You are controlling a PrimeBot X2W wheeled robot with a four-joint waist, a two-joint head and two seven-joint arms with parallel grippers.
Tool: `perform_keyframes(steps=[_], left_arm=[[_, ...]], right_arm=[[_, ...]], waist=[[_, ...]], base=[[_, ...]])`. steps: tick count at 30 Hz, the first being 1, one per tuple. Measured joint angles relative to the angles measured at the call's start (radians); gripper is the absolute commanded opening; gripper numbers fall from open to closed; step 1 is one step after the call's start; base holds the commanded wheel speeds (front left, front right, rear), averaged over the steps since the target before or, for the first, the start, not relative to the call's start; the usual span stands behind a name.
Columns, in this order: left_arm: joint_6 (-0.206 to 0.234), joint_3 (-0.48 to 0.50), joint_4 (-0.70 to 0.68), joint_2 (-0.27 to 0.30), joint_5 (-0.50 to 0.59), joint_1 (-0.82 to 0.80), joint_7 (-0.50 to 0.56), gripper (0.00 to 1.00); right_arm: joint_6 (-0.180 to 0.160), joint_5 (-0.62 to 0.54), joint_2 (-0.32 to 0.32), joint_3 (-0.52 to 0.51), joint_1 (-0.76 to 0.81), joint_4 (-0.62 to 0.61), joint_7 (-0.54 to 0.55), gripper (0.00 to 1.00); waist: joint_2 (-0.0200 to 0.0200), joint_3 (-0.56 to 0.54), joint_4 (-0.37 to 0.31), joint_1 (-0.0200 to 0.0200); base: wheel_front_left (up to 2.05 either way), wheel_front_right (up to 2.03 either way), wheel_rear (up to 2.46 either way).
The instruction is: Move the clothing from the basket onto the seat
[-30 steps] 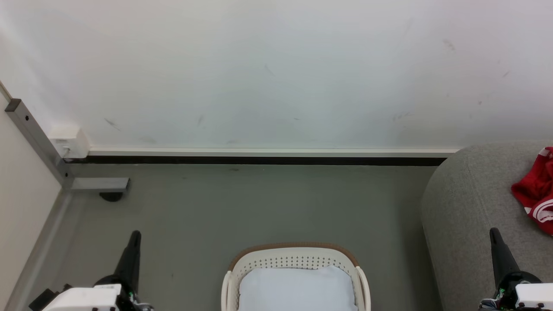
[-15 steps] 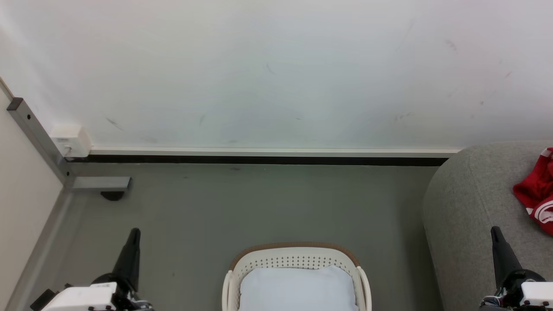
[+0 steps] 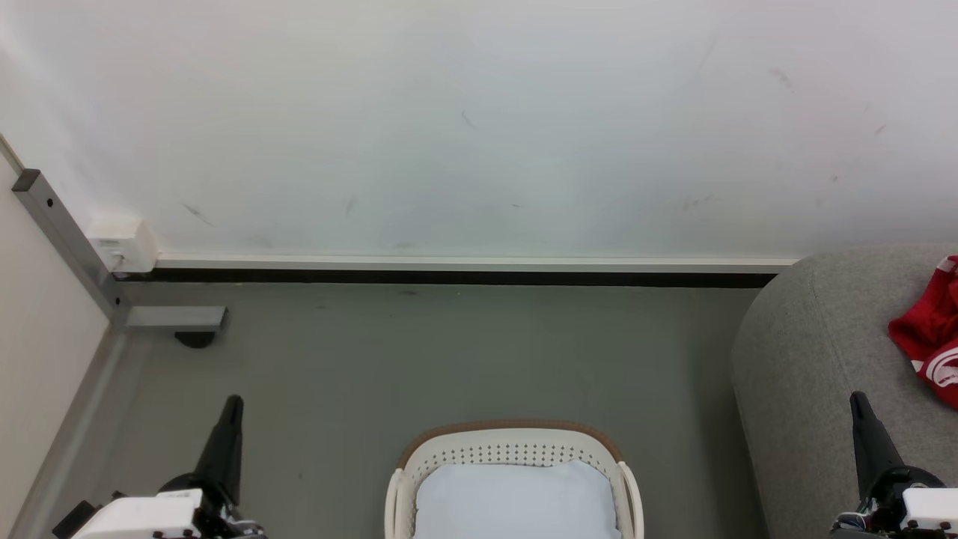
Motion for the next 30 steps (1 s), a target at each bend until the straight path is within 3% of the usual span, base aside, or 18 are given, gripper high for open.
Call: perform_keyframes(steps=[30], left_arm=[[0.000,0.000,0.000,0.000,0.000,0.000,0.000,0.00]], right_arm=[[0.000,0.005,-0.002,0.004,0.000,0.000,-0.006,0.00]], waist=[[0.0000,0.000,0.000,0.0000]], base=[[0.00,0.00,0.00]])
